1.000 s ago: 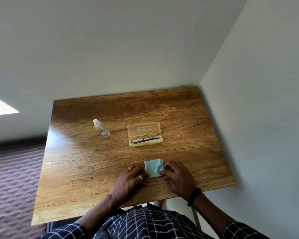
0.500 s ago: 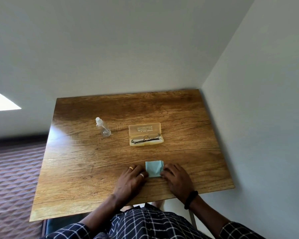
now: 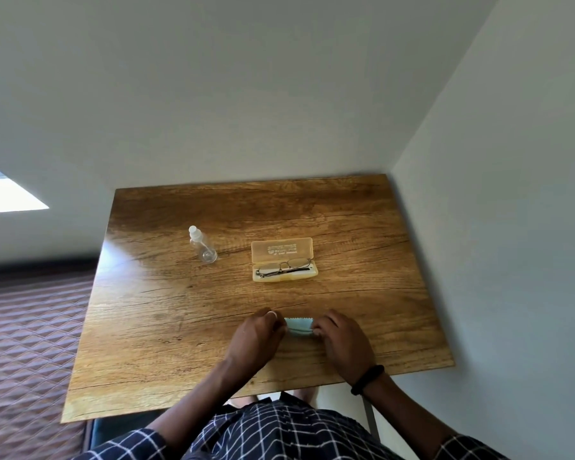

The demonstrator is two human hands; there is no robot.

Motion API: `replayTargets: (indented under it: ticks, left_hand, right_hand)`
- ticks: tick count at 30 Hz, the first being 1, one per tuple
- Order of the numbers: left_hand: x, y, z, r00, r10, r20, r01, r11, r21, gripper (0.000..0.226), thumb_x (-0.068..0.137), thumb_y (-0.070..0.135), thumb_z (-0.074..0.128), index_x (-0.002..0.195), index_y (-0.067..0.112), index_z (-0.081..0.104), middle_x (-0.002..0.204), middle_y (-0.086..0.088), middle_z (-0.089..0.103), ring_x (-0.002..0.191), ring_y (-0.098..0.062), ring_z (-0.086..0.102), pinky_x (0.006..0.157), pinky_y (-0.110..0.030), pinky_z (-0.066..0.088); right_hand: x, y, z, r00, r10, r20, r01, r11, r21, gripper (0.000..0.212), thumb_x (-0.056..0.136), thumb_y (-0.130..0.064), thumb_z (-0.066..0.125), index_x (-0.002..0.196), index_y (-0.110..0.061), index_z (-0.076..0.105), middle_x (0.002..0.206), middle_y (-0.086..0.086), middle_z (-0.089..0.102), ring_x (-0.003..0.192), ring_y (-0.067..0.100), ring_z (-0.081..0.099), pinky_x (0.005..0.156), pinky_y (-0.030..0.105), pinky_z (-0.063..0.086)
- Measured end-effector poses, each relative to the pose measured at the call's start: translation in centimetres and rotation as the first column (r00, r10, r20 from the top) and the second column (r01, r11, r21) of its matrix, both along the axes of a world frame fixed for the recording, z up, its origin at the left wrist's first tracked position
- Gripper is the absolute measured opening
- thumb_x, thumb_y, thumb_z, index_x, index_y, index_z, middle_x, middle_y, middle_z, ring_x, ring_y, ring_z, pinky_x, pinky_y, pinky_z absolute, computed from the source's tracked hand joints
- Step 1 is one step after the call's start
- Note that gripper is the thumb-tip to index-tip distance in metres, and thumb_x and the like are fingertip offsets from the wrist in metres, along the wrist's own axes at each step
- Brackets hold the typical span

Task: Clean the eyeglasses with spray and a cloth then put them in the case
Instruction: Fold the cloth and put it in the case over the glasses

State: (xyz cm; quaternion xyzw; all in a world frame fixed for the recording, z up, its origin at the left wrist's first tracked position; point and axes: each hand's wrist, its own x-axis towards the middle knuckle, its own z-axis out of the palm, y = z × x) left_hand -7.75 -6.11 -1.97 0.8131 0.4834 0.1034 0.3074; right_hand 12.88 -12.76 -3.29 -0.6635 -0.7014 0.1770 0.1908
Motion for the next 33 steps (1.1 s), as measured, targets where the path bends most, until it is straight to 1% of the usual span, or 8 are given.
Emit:
replayTargets:
  ticks: [5, 10, 16, 18, 21, 25, 29, 33]
  left_hand:
    - [0.7, 1.9, -0.1, 1.0, 0.025, -0.006, -0.025, 0.999, -0.042, 0.015, 0.098, 0.025, 0.059, 0.096, 0.015, 0.07, 0.094, -0.001, 0.07, 0.079, -0.012, 0.065, 0.071, -0.03, 0.057]
    - [1.3, 2.8, -0.4, 0.999, 0.045, -0.027, -0.047, 0.993, -0.108, 0.016, 0.097, 0.026, 0.061, 0.097, 0.014, 0.071, 0.094, -0.002, 0.072, 0.081, -0.015, 0.067, 0.072, -0.031, 0.057]
    - [1.6, 3.0, -1.0, 0.997, 0.065, -0.035, -0.068, 0.991, -0.116, 0.014, 0.095, 0.027, 0.063, 0.097, 0.015, 0.07, 0.097, -0.003, 0.072, 0.083, -0.016, 0.067, 0.074, -0.034, 0.059]
    - [1.5, 2.8, -0.9, 0.997, 0.071, -0.008, -0.071, 0.995, -0.076, 0.014, 0.096, 0.027, 0.062, 0.098, 0.014, 0.068, 0.098, -0.002, 0.07, 0.082, -0.016, 0.066, 0.072, -0.032, 0.059]
    - [0.8, 1.9, -0.8, 0.995, 0.016, 0.095, -0.025, 0.995, 0.101, 0.009, 0.096, 0.021, 0.063, 0.101, 0.013, 0.064, 0.102, 0.0, 0.062, 0.08, -0.014, 0.062, 0.066, -0.026, 0.057]
    - [-0.9, 0.4, -2.2, 0.979, -0.204, 0.024, 0.191, 0.947, 0.256, 0.026, 0.084, 0.021, 0.078, 0.107, 0.016, 0.066, 0.115, -0.001, 0.06, 0.09, -0.013, 0.062, 0.069, -0.021, 0.059]
    - [-1.2, -0.1, -3.2, 0.978, -0.204, -0.035, 0.205, 0.938, 0.281, 0.03, 0.083, 0.029, 0.079, 0.11, 0.02, 0.069, 0.117, 0.001, 0.06, 0.097, -0.017, 0.06, 0.075, -0.024, 0.058]
    - [-1.0, -0.1, -3.4, 0.986, -0.165, -0.023, 0.165, 0.952, 0.256, 0.022, 0.095, 0.033, 0.064, 0.111, 0.02, 0.069, 0.119, 0.003, 0.058, 0.099, -0.014, 0.057, 0.08, -0.026, 0.057]
  right_hand:
    - [0.0, 1.9, 0.0, 0.997, -0.081, 0.015, 0.081, 0.996, -0.048, 0.017, 0.095, -0.023, 0.049, 0.094, -0.023, 0.066, 0.1, -0.006, 0.065, 0.083, 0.015, 0.061, 0.069, 0.036, 0.053]
    - [-0.1, 3.1, 0.3, 0.994, -0.091, 0.063, 0.097, 0.99, -0.102, 0.008, 0.093, -0.019, 0.058, 0.092, -0.021, 0.067, 0.099, -0.004, 0.064, 0.085, 0.016, 0.061, 0.069, 0.028, 0.045]
    - [-0.2, 3.3, 0.5, 0.992, -0.112, 0.065, 0.121, 0.979, -0.164, 0.006, 0.092, -0.022, 0.06, 0.097, -0.021, 0.064, 0.103, -0.006, 0.061, 0.091, 0.015, 0.06, 0.073, 0.03, 0.049]
    - [-0.2, 3.2, 0.6, 0.989, -0.138, 0.051, 0.144, 0.975, -0.167, 0.01, 0.092, -0.021, 0.059, 0.102, -0.02, 0.064, 0.107, -0.005, 0.061, 0.093, 0.015, 0.059, 0.076, 0.029, 0.05]
    - [0.2, 2.7, 0.7, 0.985, -0.172, 0.005, 0.172, 0.981, -0.085, 0.013, 0.09, -0.016, 0.06, 0.102, -0.02, 0.064, 0.105, -0.004, 0.062, 0.091, 0.014, 0.06, 0.074, 0.03, 0.052]
    - [1.3, 1.7, 0.0, 1.0, 0.011, 0.02, -0.011, 1.0, -0.014, 0.018, 0.082, -0.022, 0.067, 0.1, -0.023, 0.064, 0.109, -0.005, 0.058, 0.098, 0.011, 0.055, 0.08, 0.028, 0.05]
    - [1.7, 1.2, -0.7, 0.991, 0.1, 0.088, -0.097, 0.994, -0.041, 0.027, 0.077, -0.03, 0.073, 0.103, -0.027, 0.067, 0.116, -0.004, 0.056, 0.102, 0.015, 0.053, 0.084, 0.03, 0.05]
    - [1.5, 1.4, -0.9, 0.986, 0.105, 0.132, -0.109, 0.994, 0.02, 0.016, 0.085, -0.028, 0.062, 0.099, -0.025, 0.069, 0.113, -0.002, 0.06, 0.102, 0.017, 0.053, 0.079, 0.033, 0.052]
